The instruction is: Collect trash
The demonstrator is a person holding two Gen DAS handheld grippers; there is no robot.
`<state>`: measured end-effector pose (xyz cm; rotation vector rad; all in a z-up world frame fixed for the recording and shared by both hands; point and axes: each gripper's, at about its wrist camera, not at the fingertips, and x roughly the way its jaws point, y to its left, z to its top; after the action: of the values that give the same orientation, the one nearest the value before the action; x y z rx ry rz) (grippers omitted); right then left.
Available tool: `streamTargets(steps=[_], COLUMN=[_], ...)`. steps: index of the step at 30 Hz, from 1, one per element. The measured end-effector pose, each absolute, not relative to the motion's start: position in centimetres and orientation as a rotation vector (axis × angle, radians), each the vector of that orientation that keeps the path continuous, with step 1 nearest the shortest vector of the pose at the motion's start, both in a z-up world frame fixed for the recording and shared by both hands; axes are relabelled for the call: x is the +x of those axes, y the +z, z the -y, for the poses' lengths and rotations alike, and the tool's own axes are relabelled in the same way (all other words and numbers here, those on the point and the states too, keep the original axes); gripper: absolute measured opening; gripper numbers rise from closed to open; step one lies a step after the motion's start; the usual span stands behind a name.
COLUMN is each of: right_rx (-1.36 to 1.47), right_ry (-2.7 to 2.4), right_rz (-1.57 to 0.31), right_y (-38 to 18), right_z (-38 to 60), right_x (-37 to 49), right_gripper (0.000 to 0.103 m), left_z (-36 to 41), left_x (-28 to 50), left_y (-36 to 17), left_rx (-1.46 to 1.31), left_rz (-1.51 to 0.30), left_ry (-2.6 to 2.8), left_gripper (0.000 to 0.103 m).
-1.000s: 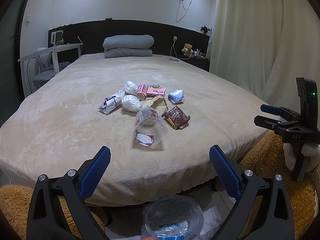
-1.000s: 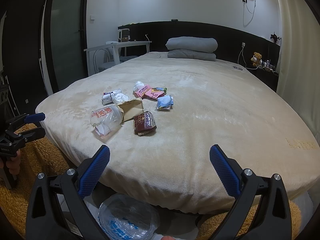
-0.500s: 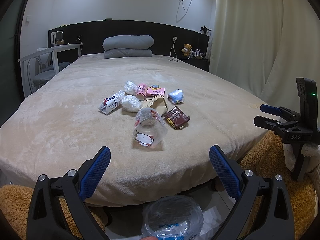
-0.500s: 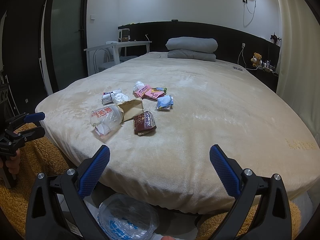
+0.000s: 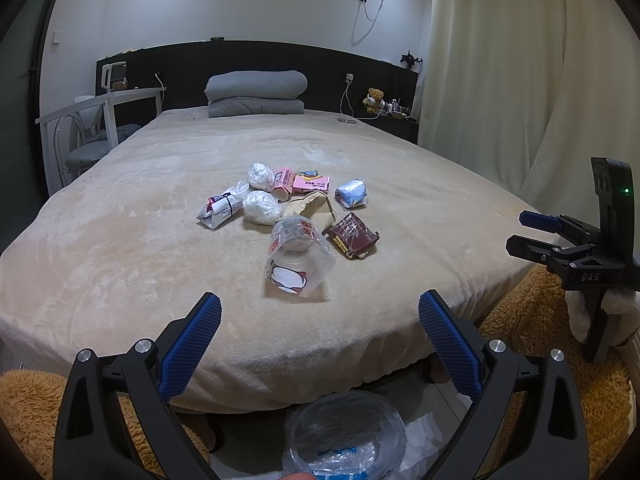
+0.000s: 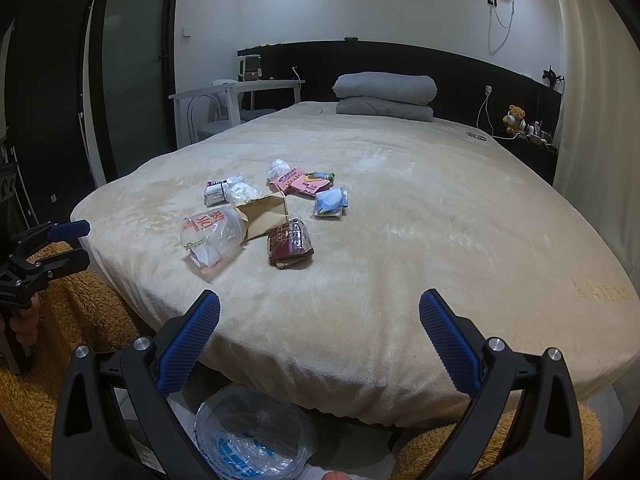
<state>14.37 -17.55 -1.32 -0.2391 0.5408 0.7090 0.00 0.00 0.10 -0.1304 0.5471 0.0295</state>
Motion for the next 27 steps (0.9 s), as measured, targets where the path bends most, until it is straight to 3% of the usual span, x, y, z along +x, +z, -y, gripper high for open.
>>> streamTargets(steps=[17, 27], right_rx=[-0.254, -0.232], right_ry=[0.743, 0.812], right_rz=[-0.570, -0.669], right_y=[-1.3, -1.4], right_z=[16.6, 13.9], right_x=[14.7, 18.7], right_gripper=[0.099, 0.099], left_z=[0.1, -1.0], left_x=[0.9, 4.6], left_y=[-0.2, -1.3], left_rx=[-0.159, -0.223], left_rz=[-0.573, -0.694], left_ry=[0.028, 0.021], left_gripper=[0.097, 0.097])
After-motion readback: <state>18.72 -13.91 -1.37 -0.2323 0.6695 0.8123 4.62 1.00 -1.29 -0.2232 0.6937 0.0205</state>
